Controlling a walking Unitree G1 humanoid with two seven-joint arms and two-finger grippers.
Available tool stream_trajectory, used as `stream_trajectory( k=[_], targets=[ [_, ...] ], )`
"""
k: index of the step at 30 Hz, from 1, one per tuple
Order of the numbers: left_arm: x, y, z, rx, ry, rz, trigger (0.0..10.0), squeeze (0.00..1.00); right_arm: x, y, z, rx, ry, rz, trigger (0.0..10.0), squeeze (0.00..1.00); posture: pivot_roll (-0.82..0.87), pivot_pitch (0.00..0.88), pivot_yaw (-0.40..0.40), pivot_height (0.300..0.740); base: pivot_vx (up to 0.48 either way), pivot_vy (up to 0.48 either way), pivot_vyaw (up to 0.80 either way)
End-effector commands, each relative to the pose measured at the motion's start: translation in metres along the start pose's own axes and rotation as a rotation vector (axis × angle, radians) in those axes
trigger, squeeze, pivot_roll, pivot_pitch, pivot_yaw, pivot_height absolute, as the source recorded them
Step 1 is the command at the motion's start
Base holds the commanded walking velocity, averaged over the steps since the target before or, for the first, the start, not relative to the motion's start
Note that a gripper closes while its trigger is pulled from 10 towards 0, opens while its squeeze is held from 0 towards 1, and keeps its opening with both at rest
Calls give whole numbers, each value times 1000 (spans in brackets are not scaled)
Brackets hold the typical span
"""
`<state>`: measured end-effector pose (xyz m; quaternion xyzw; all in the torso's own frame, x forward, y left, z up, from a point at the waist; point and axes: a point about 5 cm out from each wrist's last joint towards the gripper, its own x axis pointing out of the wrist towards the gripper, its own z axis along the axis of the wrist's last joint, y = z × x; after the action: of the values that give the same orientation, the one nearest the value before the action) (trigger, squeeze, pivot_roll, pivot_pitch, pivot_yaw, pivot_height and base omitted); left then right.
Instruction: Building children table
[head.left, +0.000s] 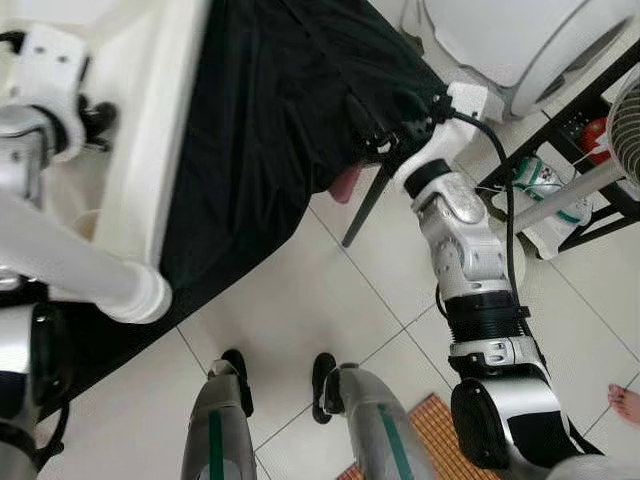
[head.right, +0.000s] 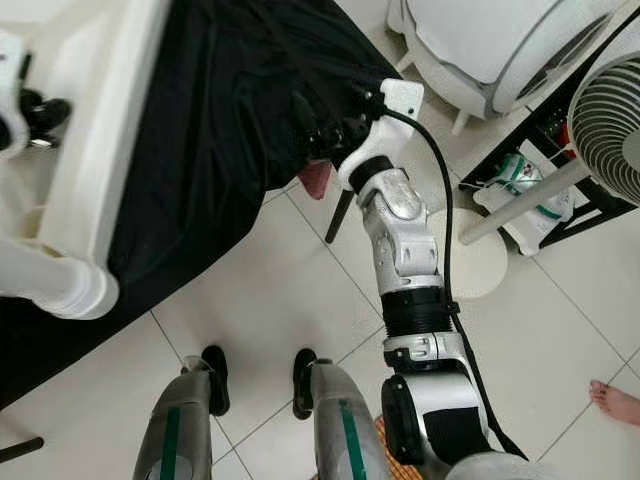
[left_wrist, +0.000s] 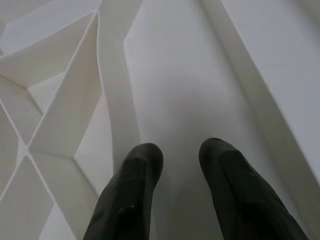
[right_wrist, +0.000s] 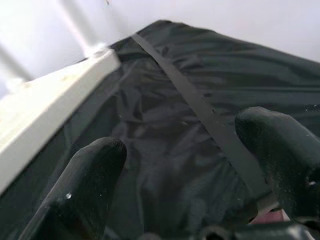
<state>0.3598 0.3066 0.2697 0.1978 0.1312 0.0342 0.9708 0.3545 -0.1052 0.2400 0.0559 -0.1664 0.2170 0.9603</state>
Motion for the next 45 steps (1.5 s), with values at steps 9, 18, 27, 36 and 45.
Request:
stream_trajectory(
  k=[9, 18, 27, 36, 45],
  targets=[
    [-17, 40, -50, -32, 219, 498, 10000, 0, -4, 1, -1, 5, 31, 6, 10000, 0, 66, 320, -52, 740, 0, 0, 0],
    [-4, -6, -30, -65, 107, 324, 10000, 0, -2, 1, 1, -4, 35, 3, 10000, 0, 55, 308, -49, 740, 0, 0, 0],
    [5, -96, 18, -153, -89, -6, 10000, 0, -1, -4, 3, -7, 22, -34, 10000, 0, 54, 271, -20, 740, 0, 0, 0],
    [6, -147, 64, -222, -248, -153, 10000, 0, 3, -1, 1, 6, 12, -38, 10000, 0, 72, 252, -10, 740, 0, 0, 0],
    [6, -110, 86, -171, -384, -45, 10000, 0, -1, -1, -5, -6, 18, -48, 10000, 0, 64, 236, 15, 740, 0, 0, 0]
  ],
)
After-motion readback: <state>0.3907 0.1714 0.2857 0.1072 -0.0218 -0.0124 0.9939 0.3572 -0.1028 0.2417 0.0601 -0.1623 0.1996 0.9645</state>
